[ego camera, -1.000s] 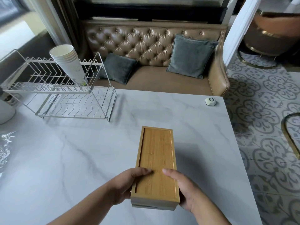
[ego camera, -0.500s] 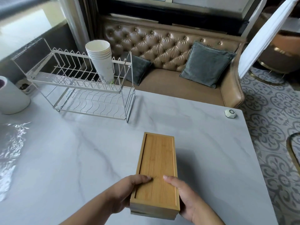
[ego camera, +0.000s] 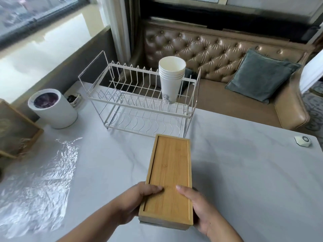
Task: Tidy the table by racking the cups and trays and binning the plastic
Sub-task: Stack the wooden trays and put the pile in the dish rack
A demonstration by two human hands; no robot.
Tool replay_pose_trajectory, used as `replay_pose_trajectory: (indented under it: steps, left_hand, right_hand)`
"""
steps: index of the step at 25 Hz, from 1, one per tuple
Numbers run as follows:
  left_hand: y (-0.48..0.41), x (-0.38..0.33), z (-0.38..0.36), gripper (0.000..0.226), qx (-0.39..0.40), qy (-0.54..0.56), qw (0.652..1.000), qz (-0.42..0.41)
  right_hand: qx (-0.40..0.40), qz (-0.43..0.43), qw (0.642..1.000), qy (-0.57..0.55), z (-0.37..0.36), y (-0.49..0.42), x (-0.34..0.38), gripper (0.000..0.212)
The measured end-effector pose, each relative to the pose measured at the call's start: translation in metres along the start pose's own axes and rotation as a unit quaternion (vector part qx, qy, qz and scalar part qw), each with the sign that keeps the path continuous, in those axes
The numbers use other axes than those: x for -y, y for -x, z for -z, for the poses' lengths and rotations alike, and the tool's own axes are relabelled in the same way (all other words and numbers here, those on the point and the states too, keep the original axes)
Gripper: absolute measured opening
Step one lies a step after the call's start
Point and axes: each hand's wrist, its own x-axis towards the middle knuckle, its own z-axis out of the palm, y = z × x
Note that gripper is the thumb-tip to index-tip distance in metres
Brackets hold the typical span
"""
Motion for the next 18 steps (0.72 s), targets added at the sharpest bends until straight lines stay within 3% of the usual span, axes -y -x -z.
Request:
replay_pose_trajectory:
  steps: [3,8,13,18]
  left_hand:
    - [-0.002,-0.023,0.034,0.05,0.031,0.017,0.998,-0.043]
    - [-0.021,-0.064,0.07,0.059,0.028,0.034,0.998,-0.039]
    - [-0.047,-0.109,0.1,0.071,-0.014,-0.061,0.998,0.0]
    - [-0.071,-0.147,0.122,0.059,-0.027,-0.103,0.994,-0.017]
  right_hand:
    - [-0.013,0.016,0.999,0.03,-0.027,-0.021,0.013,0.075]
    - [-0.008,-0.003,0.999,0.053,-0.052,-0.042,0.038,0.074]
    - [-0.05,0.035,0.998,0.031,-0.069,-0.08,0.075,0.059]
    - [-0.055,0.071,0.996,0.016,-0.073,-0.122,0.109,0.057]
